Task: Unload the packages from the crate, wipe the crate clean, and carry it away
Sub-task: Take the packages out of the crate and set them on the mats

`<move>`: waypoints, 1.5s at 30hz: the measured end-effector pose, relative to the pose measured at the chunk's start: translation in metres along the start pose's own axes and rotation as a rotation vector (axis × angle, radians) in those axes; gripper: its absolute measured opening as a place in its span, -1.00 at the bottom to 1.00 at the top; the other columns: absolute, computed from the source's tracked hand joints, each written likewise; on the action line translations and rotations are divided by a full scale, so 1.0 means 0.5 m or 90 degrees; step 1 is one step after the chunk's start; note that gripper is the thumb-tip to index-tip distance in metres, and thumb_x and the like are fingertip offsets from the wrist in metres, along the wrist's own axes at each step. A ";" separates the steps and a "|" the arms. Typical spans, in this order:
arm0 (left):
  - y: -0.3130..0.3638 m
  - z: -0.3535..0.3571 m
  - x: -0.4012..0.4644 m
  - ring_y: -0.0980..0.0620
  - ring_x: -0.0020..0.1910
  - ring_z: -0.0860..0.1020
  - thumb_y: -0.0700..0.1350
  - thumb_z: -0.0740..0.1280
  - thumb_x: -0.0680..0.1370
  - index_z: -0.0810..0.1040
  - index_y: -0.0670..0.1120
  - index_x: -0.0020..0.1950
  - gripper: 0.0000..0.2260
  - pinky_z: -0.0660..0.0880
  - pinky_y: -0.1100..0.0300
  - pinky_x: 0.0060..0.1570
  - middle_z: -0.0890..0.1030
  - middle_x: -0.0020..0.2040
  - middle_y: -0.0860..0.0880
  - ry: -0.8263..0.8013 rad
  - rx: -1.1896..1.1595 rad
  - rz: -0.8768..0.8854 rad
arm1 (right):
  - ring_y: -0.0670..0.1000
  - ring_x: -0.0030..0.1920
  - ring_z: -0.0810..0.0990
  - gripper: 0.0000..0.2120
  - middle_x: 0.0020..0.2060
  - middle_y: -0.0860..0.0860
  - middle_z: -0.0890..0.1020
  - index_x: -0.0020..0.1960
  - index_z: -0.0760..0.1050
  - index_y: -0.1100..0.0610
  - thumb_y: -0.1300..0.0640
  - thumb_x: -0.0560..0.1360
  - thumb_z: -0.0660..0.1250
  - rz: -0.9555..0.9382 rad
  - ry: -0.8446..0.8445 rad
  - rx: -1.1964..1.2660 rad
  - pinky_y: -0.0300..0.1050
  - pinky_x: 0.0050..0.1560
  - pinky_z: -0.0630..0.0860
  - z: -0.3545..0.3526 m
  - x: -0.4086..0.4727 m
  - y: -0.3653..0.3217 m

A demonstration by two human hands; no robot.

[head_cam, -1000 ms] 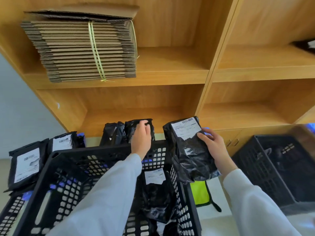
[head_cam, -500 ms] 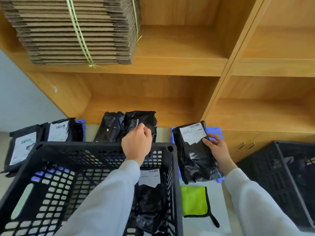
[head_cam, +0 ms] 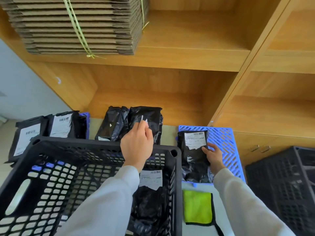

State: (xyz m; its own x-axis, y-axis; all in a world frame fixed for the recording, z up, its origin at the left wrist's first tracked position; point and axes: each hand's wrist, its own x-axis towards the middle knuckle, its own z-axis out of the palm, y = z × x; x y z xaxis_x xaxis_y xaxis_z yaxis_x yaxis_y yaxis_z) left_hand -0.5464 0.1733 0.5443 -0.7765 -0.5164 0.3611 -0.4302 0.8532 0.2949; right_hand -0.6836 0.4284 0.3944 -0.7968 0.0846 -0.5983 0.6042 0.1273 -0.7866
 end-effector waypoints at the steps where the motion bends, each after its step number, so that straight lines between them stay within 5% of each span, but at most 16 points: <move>1: 0.000 0.002 0.002 0.06 -0.51 0.36 -0.07 0.12 0.66 0.54 0.00 -0.08 -0.77 0.06 0.25 -0.54 0.49 -0.33 0.09 -0.002 0.005 -0.003 | 0.14 -0.09 0.66 -0.71 0.03 0.18 0.66 0.25 0.49 0.11 0.28 0.56 0.41 0.001 0.002 -0.005 0.09 0.00 0.66 0.003 0.011 0.003; 5: 0.002 0.001 0.003 0.07 -0.52 0.37 -0.09 0.15 0.65 0.53 0.01 -0.03 -0.82 0.08 0.25 -0.54 0.46 -0.41 0.10 -0.021 -0.001 -0.021 | 0.18 0.07 0.64 -0.69 0.17 0.16 0.65 0.28 0.53 0.14 0.29 0.55 0.38 -0.016 0.028 -0.081 0.17 0.22 0.58 -0.003 0.025 -0.004; 11: 0.002 -0.011 0.000 0.09 -0.58 0.27 -0.17 0.21 0.64 0.54 -0.01 0.08 -0.86 0.00 0.24 -0.53 0.35 -0.52 0.11 -0.050 -0.023 -0.019 | 0.10 -0.05 0.55 -0.74 0.11 0.10 0.63 0.27 0.56 0.16 0.25 0.59 0.30 -0.106 0.041 -0.186 -0.14 -0.15 0.41 -0.033 -0.025 -0.058; 15: -0.002 -0.017 0.002 0.07 -0.54 0.35 -0.17 0.23 0.64 0.57 -0.01 0.01 -0.86 0.04 0.27 -0.54 0.38 -0.49 0.11 -0.042 -0.047 -0.019 | 0.19 0.05 0.65 -0.87 -0.01 0.11 0.70 0.06 0.62 0.04 0.19 0.57 0.33 -0.153 0.011 -0.199 0.02 -0.03 0.52 -0.042 -0.064 -0.078; 18: -0.012 -0.028 0.000 0.04 -0.34 0.50 -0.17 0.25 0.63 0.58 0.02 0.02 -0.86 0.17 0.23 -0.49 0.49 -0.38 0.12 -0.074 -0.115 0.012 | 0.08 -0.06 0.70 -0.88 -0.09 0.07 0.73 -0.01 0.59 0.01 0.18 0.60 0.30 -0.179 -0.015 -0.162 0.08 0.03 0.57 -0.041 -0.147 -0.108; 21: -0.042 -0.042 -0.008 0.01 0.12 0.53 -0.22 0.27 0.61 0.60 0.01 0.04 -0.83 0.44 0.12 -0.06 0.61 0.05 0.06 -0.123 -0.187 0.126 | 0.01 -0.15 0.70 -0.85 -0.12 0.05 0.73 -0.02 0.58 0.05 0.22 0.62 0.26 -0.216 -0.024 -0.134 -0.07 -0.13 0.49 -0.023 -0.241 -0.133; 25: -0.102 -0.077 -0.050 -0.06 0.45 0.36 -0.27 0.29 0.59 0.60 -0.04 0.11 -0.81 0.35 -0.02 0.36 0.49 0.32 0.00 -0.097 -0.179 0.262 | -0.01 -0.21 0.69 -0.80 -0.15 0.05 0.74 -0.02 0.60 0.08 0.25 0.61 0.22 -0.284 -0.033 -0.099 -0.15 -0.18 0.49 0.013 -0.356 -0.150; 31: -0.192 -0.142 -0.137 0.15 0.39 0.37 -0.26 0.24 0.64 0.51 -0.01 0.34 -0.70 0.25 0.28 0.40 0.47 0.31 0.13 -0.176 -0.301 0.231 | -0.01 -0.22 0.71 -0.82 -0.21 0.01 0.74 0.03 0.60 0.11 0.26 0.62 0.22 -0.385 -0.054 -0.117 -0.26 -0.25 0.52 0.098 -0.511 -0.159; 38: -0.304 -0.112 -0.214 0.14 0.17 0.50 -0.18 0.17 0.67 0.51 0.05 0.29 -0.74 0.46 0.13 0.20 0.59 0.13 0.15 -0.346 -0.222 0.219 | -0.07 -0.26 0.72 -0.82 -0.14 -0.07 0.73 0.06 0.61 0.05 0.19 0.65 0.23 -0.411 -0.041 -0.214 0.03 -0.14 0.66 0.172 -0.616 -0.109; 45: -0.360 -0.047 -0.272 0.02 0.16 0.53 -0.19 0.22 0.65 0.49 0.04 0.25 -0.78 0.51 0.06 0.20 0.54 0.12 0.05 -0.562 -0.297 -0.011 | -0.03 0.05 0.64 -0.82 0.03 -0.06 0.68 0.14 0.62 0.01 0.13 0.63 0.27 -0.271 -0.060 -0.323 -0.08 0.10 0.56 0.210 -0.588 0.002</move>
State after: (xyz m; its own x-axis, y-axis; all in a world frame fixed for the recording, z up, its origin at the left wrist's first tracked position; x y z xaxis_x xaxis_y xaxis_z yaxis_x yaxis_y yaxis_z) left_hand -0.3527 0.0880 0.4629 -0.9173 -0.1275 -0.3773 -0.3680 0.6334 0.6807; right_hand -0.4478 0.2998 0.5538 -0.9464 -0.1597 -0.2809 0.1396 0.5821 -0.8010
